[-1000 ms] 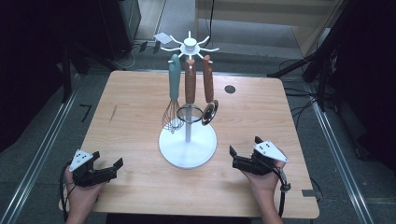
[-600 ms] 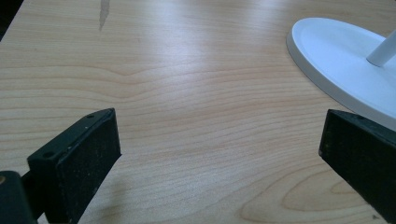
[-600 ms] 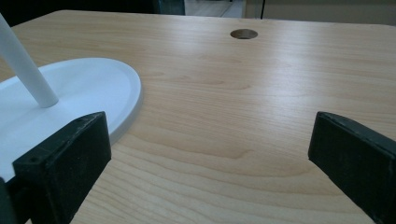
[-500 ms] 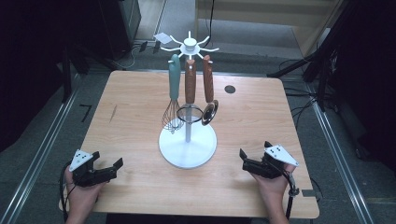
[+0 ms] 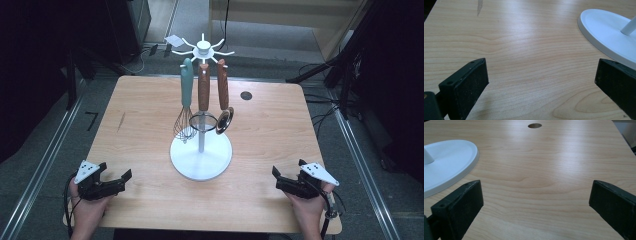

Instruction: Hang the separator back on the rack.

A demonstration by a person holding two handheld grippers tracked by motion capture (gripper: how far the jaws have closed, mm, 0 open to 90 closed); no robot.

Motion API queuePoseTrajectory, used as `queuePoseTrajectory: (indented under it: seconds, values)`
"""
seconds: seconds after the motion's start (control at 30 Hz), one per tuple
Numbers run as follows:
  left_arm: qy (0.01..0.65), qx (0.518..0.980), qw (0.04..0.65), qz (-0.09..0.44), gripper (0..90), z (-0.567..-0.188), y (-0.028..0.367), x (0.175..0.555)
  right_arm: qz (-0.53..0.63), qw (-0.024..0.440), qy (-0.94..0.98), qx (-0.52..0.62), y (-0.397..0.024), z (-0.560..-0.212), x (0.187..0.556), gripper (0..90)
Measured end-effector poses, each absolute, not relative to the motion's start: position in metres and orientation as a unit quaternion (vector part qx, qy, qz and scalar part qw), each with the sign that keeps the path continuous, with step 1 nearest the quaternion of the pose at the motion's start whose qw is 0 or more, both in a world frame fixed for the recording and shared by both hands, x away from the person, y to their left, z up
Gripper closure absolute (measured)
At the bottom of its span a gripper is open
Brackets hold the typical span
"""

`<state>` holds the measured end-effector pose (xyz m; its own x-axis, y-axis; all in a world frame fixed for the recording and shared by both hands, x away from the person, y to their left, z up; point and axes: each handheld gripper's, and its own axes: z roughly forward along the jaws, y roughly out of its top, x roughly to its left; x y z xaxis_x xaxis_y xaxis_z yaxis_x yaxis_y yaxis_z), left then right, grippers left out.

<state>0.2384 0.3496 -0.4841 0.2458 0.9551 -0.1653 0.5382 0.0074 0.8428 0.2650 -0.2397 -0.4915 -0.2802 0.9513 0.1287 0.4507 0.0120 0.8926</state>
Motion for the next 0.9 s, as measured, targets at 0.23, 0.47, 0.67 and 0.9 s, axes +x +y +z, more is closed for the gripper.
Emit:
queuePoseTrajectory:
  seconds: [0.23,0.47,0.67,0.9]
  values:
    - [0.564,0.662,0.43,0.242,0.0,-0.484,0.35,0.238,0.44,0.283,0.658,0.542,-0.263,-0.498,0.254,0.0]
    - [0.564,0.661,0.431,0.242,0.0,-0.484,0.35,0.238,0.434,0.289,0.651,0.551,-0.289,-0.504,0.241,0.0]
    - [0.565,0.663,0.429,0.242,0.0,-0.484,0.349,0.239,0.438,0.29,0.645,0.555,-0.3,-0.506,0.232,0.0]
    - [0.566,0.662,0.427,0.242,0.0,-0.484,0.349,0.239,0.434,0.285,0.649,0.556,-0.297,-0.508,0.235,0.0]
